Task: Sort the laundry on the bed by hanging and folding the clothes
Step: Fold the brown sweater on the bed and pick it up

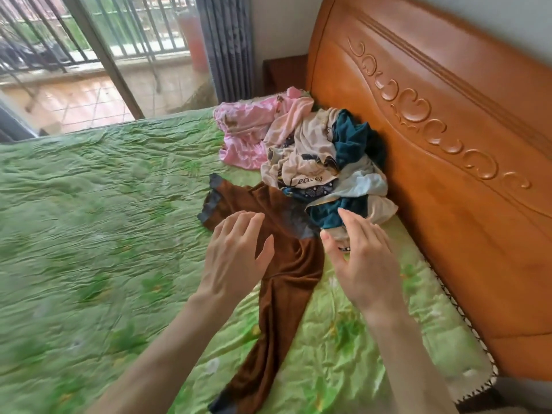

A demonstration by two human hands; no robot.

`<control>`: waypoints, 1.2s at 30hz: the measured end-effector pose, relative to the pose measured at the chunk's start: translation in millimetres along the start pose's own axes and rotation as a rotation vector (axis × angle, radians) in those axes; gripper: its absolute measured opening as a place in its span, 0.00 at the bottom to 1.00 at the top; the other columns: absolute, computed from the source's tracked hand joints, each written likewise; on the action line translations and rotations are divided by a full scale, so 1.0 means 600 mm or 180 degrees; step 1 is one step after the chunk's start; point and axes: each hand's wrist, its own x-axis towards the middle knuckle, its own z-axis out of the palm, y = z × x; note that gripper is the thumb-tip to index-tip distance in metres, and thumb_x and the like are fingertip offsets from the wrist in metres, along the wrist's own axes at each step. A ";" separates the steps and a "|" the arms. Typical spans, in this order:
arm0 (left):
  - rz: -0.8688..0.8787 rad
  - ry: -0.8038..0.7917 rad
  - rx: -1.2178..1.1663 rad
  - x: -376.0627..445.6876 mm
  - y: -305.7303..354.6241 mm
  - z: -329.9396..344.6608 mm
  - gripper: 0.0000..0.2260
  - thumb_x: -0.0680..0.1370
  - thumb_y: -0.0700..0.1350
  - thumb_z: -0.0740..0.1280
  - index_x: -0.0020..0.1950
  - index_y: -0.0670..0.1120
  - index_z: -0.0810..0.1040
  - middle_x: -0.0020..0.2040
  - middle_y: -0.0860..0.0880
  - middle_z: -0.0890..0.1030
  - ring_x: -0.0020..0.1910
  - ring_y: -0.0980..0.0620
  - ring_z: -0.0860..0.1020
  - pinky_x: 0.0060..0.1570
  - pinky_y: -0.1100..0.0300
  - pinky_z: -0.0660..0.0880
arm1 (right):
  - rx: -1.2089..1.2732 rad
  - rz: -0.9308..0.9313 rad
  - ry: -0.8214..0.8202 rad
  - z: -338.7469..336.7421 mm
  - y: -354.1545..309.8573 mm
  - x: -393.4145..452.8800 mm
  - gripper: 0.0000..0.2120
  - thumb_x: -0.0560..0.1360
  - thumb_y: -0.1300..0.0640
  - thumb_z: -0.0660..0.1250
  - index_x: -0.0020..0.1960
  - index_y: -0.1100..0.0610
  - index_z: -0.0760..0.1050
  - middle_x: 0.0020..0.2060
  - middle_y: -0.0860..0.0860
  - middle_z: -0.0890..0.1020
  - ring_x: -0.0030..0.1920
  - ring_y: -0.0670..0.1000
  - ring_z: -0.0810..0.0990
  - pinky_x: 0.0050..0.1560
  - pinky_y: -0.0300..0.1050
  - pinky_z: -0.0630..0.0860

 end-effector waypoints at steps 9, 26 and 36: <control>0.0013 -0.0042 -0.0134 0.100 -0.033 0.236 0.18 0.81 0.48 0.70 0.69 0.42 0.79 0.62 0.46 0.82 0.64 0.44 0.79 0.63 0.48 0.76 | -0.0024 0.0202 -0.0209 0.185 0.131 0.094 0.26 0.83 0.42 0.62 0.75 0.56 0.72 0.68 0.51 0.80 0.69 0.51 0.76 0.72 0.48 0.70; 0.0298 -0.0831 0.0087 0.222 -0.170 0.635 0.17 0.82 0.47 0.67 0.69 0.42 0.79 0.62 0.45 0.83 0.64 0.42 0.79 0.61 0.46 0.78 | -0.0003 0.0613 -0.0564 0.567 0.274 0.188 0.23 0.82 0.47 0.66 0.72 0.59 0.75 0.64 0.54 0.83 0.65 0.56 0.80 0.67 0.53 0.74; 0.0647 -0.1346 0.0388 0.277 -0.213 0.830 0.18 0.85 0.47 0.63 0.73 0.44 0.74 0.65 0.46 0.79 0.66 0.44 0.76 0.63 0.50 0.74 | -0.0271 0.1384 -0.1108 0.740 0.362 0.216 0.29 0.82 0.44 0.62 0.77 0.60 0.67 0.72 0.57 0.76 0.71 0.59 0.73 0.71 0.54 0.69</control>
